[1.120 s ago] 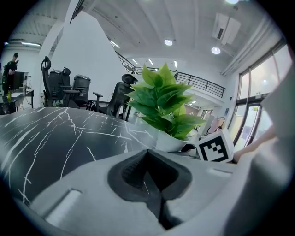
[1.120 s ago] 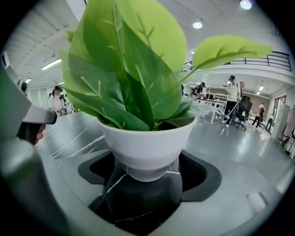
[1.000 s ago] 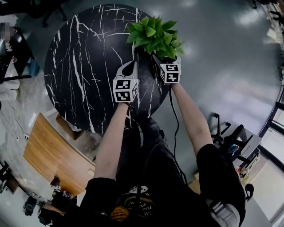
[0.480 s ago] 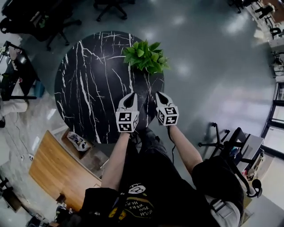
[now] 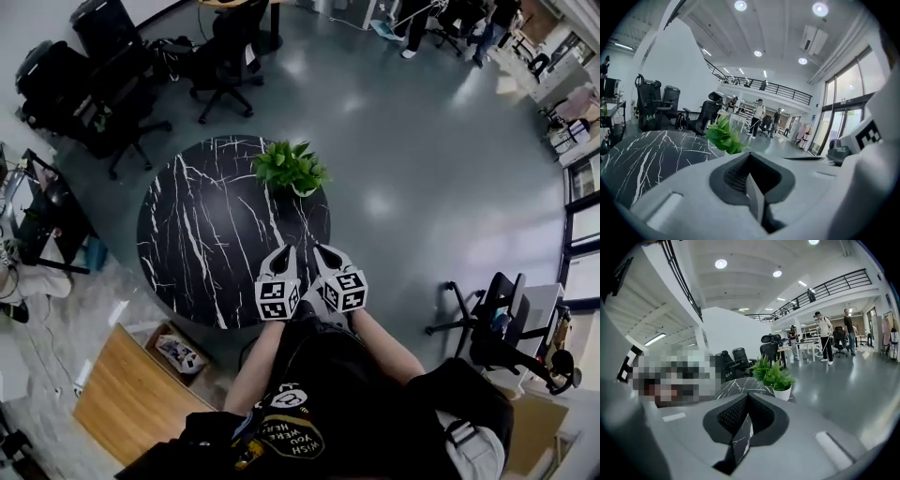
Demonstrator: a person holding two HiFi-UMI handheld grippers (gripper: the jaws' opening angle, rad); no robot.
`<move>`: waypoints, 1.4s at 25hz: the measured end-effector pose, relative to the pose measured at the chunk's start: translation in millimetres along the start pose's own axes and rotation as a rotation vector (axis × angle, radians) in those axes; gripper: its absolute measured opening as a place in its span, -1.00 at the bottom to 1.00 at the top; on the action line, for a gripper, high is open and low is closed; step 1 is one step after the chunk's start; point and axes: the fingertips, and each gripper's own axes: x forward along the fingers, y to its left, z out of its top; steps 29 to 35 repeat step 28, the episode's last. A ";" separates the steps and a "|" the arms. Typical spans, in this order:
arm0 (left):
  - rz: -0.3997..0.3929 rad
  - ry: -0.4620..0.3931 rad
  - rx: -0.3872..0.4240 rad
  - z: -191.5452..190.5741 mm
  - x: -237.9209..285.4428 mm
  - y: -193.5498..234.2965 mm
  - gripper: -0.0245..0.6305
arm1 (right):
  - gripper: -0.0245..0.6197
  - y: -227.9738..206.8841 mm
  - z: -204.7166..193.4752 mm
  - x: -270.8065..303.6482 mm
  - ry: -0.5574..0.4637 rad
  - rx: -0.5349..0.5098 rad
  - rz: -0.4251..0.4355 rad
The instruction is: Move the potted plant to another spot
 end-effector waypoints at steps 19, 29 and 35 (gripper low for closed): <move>-0.041 -0.013 0.153 37.5 6.2 -33.6 -0.91 | -0.92 4.6 38.1 -15.7 -0.050 -0.032 0.043; -0.038 -0.016 0.155 36.0 14.1 -32.2 -0.91 | -0.92 1.5 42.1 -11.7 -0.051 -0.051 0.050; -0.038 -0.016 0.155 36.0 14.1 -32.2 -0.91 | -0.92 1.5 42.1 -11.7 -0.051 -0.051 0.050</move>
